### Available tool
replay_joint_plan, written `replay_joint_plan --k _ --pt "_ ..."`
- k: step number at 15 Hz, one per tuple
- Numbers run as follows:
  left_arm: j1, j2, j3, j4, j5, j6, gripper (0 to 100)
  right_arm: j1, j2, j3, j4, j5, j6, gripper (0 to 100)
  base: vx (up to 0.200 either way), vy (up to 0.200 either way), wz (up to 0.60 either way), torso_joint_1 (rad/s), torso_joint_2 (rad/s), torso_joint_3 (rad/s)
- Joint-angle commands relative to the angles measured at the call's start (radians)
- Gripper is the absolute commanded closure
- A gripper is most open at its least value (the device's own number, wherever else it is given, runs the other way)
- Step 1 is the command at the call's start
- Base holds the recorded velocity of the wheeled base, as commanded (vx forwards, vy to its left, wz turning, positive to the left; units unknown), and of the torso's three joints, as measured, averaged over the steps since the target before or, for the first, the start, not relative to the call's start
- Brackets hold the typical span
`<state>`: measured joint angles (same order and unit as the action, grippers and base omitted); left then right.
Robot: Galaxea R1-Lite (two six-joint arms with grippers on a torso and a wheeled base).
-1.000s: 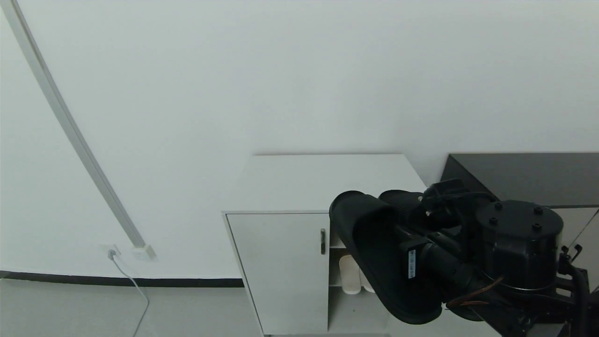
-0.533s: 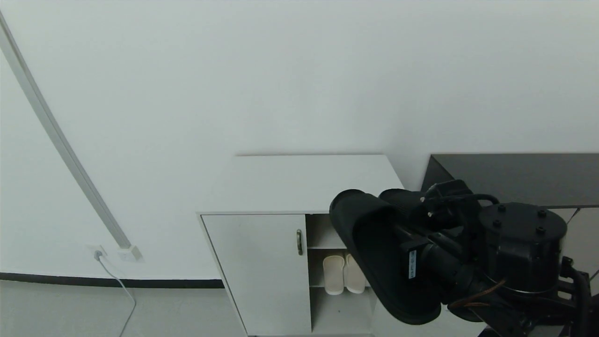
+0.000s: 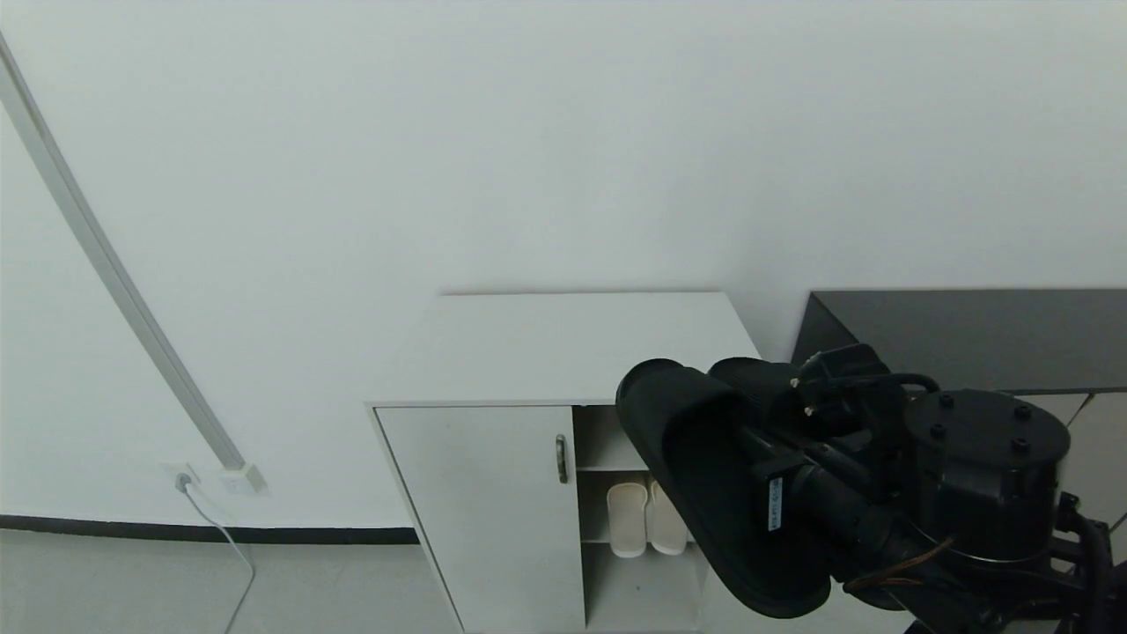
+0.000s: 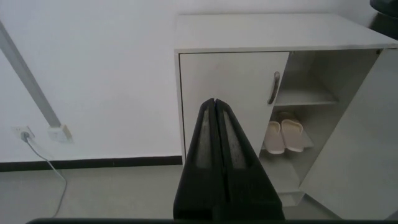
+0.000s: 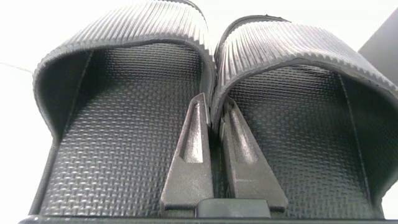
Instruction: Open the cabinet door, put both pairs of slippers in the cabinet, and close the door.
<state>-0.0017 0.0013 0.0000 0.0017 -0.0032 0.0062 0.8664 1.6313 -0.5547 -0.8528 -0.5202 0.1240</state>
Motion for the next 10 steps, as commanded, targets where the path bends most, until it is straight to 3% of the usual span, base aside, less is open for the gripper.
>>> replay_joint_plan --k 1,10 --pt "0.0 0.0 0.0 0.0 0.0 0.0 100 0.005 0.004 0.002 0.0 0.0 0.0 100 0.0 0.0 0.0 0.0 0.0 0.0" --pt "0.0 0.0 0.0 0.0 0.0 -0.002 100 0.013 0.007 0.012 0.0 0.002 0.0 100 0.0 0.0 0.0 0.0 0.0 0.0"
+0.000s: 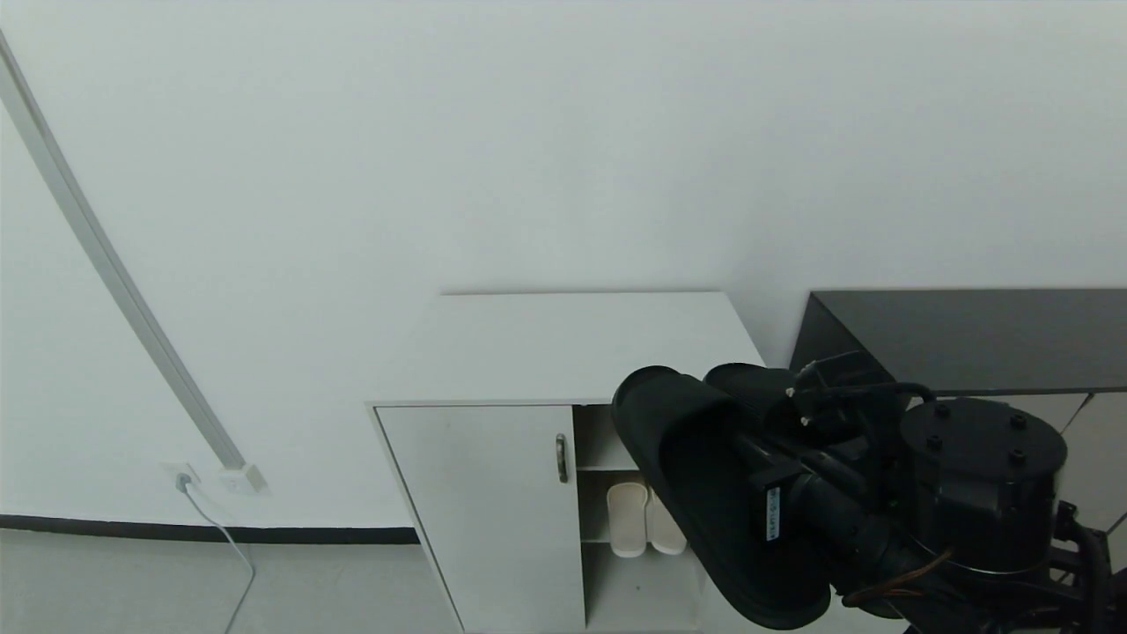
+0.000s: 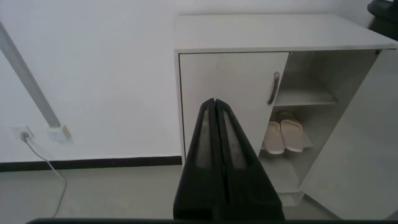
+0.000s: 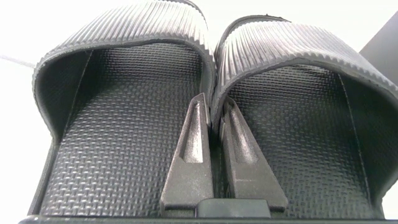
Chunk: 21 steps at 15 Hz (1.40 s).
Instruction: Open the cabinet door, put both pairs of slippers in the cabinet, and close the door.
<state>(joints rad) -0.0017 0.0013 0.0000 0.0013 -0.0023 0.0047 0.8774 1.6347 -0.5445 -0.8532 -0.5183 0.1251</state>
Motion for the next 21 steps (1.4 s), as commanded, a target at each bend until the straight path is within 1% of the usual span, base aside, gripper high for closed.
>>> replay_joint_plan --k 1,8,21 --pt "0.0 0.0 0.0 0.0 -0.001 0.0 100 0.003 0.005 0.001 0.0 0.0 0.001 100 0.0 0.0 0.0 -0.124 0.26 0.129" --pt "0.0 0.0 0.0 0.0 0.001 -0.002 100 0.005 0.008 0.008 -0.001 0.0 0.001 100 0.0 0.0 0.0 -0.161 0.37 0.207" --pt "0.0 0.0 0.0 0.0 0.001 -0.003 100 0.015 0.008 0.014 -0.001 0.0 -0.001 100 0.0 0.0 0.0 -0.214 0.53 0.315"
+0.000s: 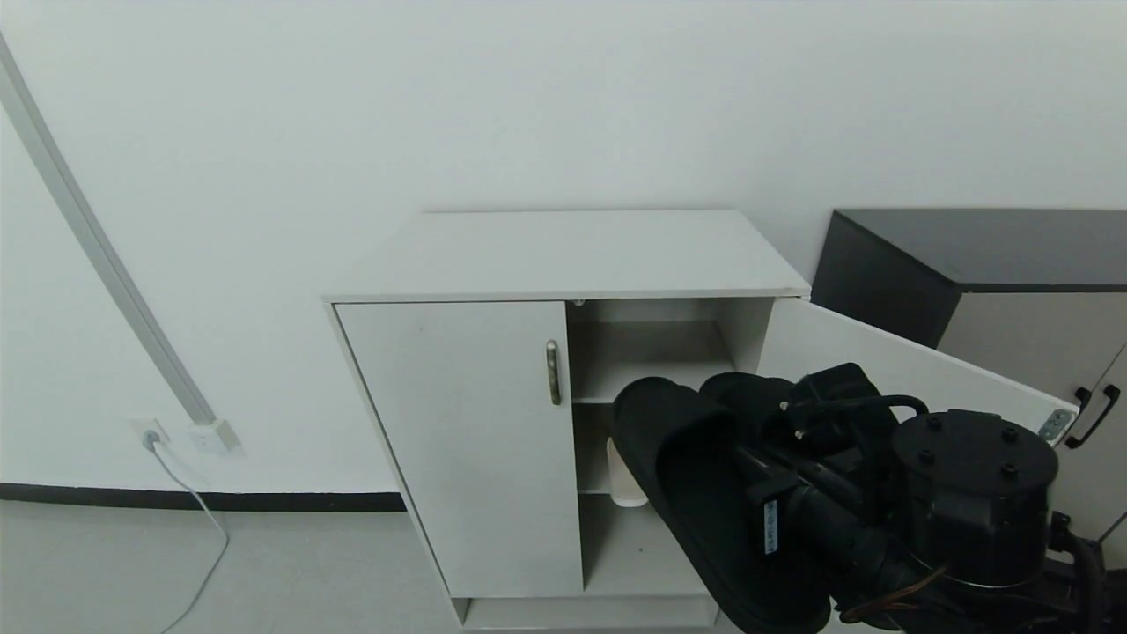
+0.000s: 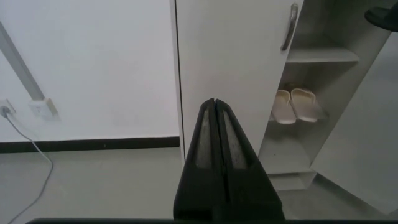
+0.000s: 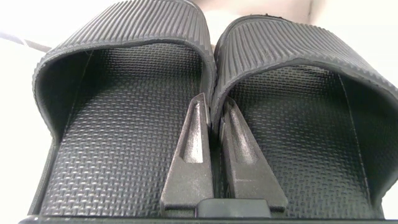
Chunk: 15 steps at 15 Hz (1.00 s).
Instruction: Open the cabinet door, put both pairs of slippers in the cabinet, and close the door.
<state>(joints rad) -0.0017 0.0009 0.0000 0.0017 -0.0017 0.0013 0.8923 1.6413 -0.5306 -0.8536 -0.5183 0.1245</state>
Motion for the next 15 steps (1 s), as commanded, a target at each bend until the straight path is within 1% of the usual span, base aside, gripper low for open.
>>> replay_joint_plan --k 1,9,15 --pt "0.0 0.001 -0.002 0.0 0.0 0.0 100 0.0 0.005 0.0 -0.001 0.0 0.0 100 0.0 0.0 0.0 -0.173 0.51 0.31" --pt "0.0 0.001 0.0 0.0 0.0 0.0 100 0.002 0.008 0.001 -0.001 -0.002 -0.002 100 0.0 0.0 0.0 -0.143 0.48 0.325" --pt "0.0 0.001 0.0 0.0 0.0 0.0 100 0.002 0.022 0.001 -0.002 -0.002 0.0 100 0.0 0.0 0.0 -0.081 0.45 0.366"
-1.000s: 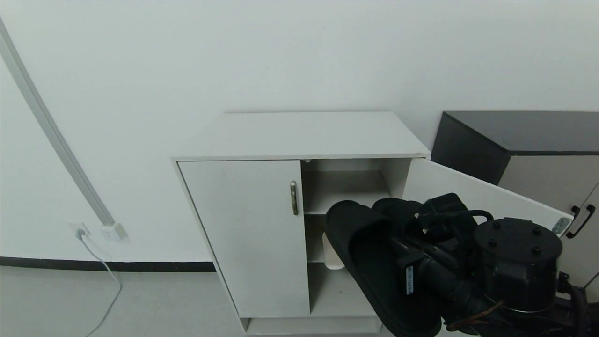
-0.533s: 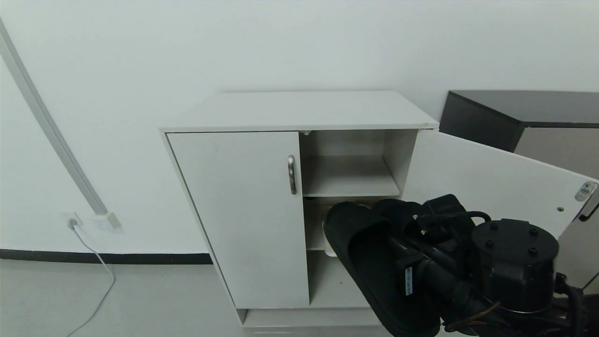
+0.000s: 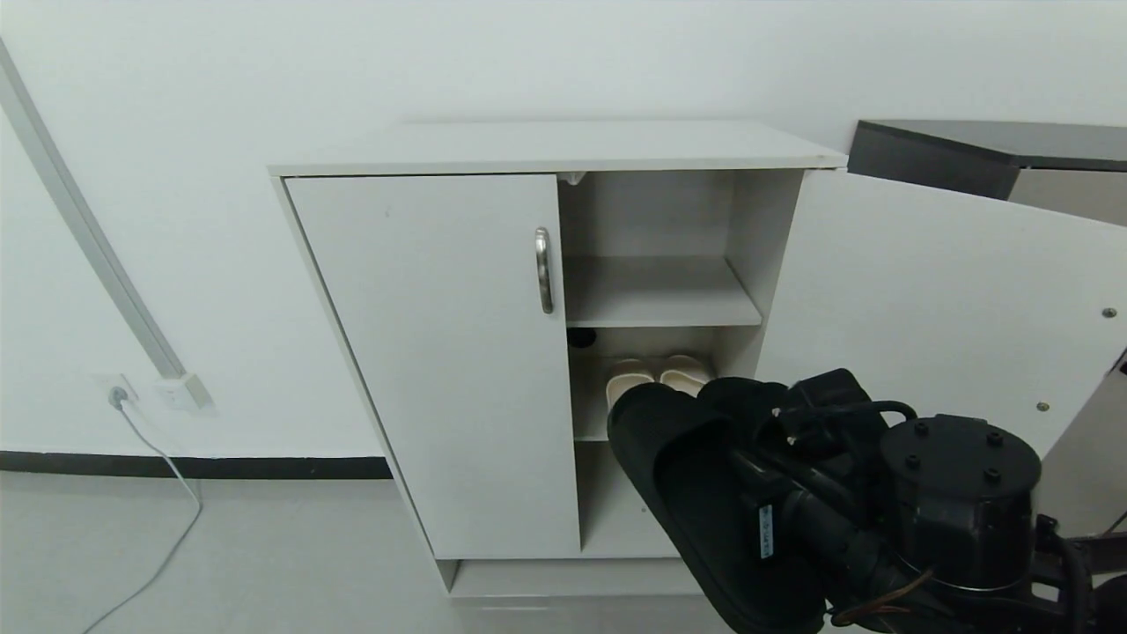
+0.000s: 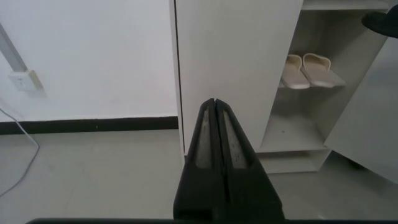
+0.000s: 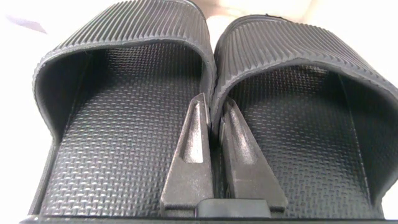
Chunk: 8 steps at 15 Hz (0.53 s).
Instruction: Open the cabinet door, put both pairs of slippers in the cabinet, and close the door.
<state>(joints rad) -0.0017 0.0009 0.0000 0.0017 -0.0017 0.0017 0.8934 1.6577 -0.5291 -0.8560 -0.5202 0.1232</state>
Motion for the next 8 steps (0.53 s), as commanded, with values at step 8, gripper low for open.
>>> replay_joint_plan --k 8 --pt "0.0 0.001 0.0 0.0 0.0 0.0 100 0.042 0.014 -0.023 0.002 -0.011 -0.004 100 0.0 0.0 0.0 -0.01 0.18 0.174"
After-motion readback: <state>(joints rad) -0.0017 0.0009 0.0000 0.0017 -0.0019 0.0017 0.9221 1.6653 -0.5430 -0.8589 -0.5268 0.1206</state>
